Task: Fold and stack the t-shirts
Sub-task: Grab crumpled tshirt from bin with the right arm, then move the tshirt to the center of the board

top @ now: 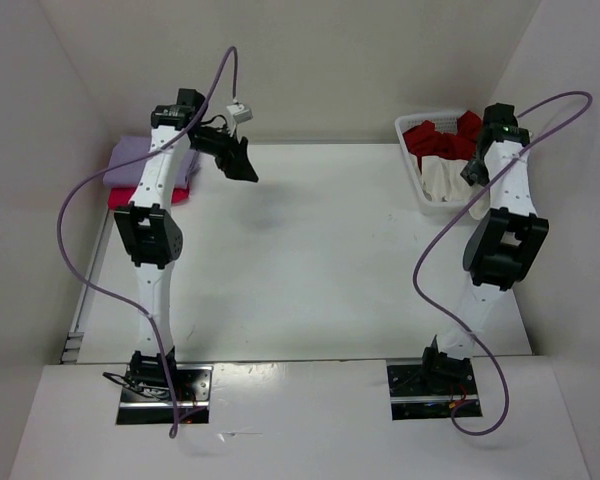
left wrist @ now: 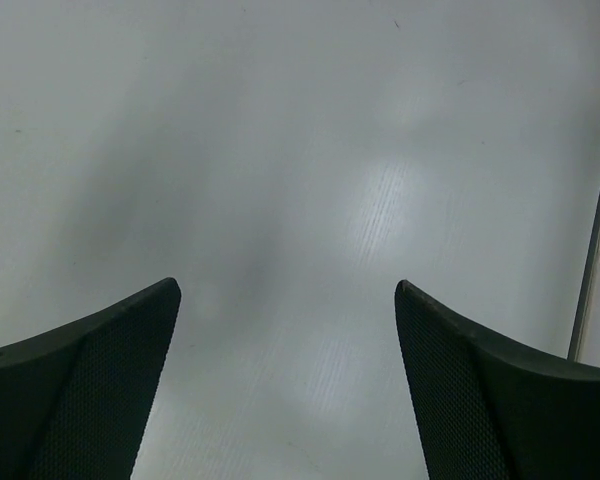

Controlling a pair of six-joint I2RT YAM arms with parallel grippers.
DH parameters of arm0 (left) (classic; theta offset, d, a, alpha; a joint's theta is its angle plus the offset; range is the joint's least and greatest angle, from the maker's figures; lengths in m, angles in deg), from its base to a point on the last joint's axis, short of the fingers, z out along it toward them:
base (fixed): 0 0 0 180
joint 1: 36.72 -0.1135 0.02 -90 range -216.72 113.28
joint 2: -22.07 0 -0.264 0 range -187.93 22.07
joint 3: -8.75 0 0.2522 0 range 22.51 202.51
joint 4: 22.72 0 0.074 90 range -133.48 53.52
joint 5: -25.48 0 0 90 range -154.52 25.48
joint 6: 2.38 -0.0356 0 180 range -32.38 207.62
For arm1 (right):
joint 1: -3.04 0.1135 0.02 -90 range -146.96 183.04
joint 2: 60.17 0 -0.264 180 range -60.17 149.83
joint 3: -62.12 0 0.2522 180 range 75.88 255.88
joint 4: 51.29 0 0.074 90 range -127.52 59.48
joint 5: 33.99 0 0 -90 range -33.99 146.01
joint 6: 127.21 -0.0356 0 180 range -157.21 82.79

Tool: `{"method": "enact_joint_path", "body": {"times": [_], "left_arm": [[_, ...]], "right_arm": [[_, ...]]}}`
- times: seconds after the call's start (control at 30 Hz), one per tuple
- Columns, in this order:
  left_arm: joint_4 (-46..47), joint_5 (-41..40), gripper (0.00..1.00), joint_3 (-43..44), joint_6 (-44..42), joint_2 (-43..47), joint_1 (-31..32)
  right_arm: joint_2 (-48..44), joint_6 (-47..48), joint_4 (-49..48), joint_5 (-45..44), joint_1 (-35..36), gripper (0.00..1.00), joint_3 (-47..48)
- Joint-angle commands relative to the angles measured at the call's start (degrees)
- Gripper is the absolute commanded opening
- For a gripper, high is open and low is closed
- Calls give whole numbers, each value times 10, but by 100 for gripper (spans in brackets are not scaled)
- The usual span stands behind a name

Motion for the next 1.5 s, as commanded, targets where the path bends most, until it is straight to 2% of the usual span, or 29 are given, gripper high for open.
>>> {"method": "enact_joint_path", "body": {"times": [0.0,0.1,0.13,0.2,0.23,0.27,0.37,0.4,0.5,0.6,0.7,0.9,1.0,1.03,1.13,1.17,1.27,1.33,1.37,1.47], "left_arm": [[52,31,95,-41,12,37,-3],[94,25,96,-94,34,68,-3],[108,25,96,-116,41,90,-3],[142,19,96,-182,55,111,3],[148,11,96,-201,60,128,8],[154,4,96,-219,60,136,8],[187,-61,96,-281,80,165,33],[200,-114,96,-294,94,170,47],[235,-231,96,-339,133,176,80],[235,-288,96,-360,138,181,110],[235,-296,98,-365,133,201,127],[246,-380,99,-373,135,231,166],[267,-429,100,-394,149,251,171],[273,-454,100,-394,155,256,171],[289,-508,100,-412,160,277,171],[298,-550,100,-418,166,287,171],[312,-609,100,-423,166,306,164],[318,-617,100,-423,166,313,156],[318,-629,100,-423,171,313,150],[329,-657,100,-430,171,319,128]], "right_arm": [[26,19,-26,57,-1,54,20],[39,35,-32,115,-1,40,34],[45,35,-32,121,-1,30,47],[54,35,-26,126,-1,20,57],[54,35,-26,131,-1,4,57],[54,35,-26,131,-1,0,62],[29,35,-26,161,-1,0,71],[18,35,-26,161,4,0,79],[-29,40,-14,133,35,0,165],[-71,40,-14,103,78,0,250],[-105,35,-27,103,109,0,318],[-168,78,-97,129,239,0,457],[-197,111,-125,190,312,0,512],[-204,134,-125,183,374,0,530],[-219,144,-130,186,433,0,539],[-226,130,-130,213,433,0,539],[-232,116,-143,267,433,0,551],[-232,109,-143,254,433,0,551],[-232,102,-135,211,433,0,526],[-212,84,-99,189,433,0,455]]}}
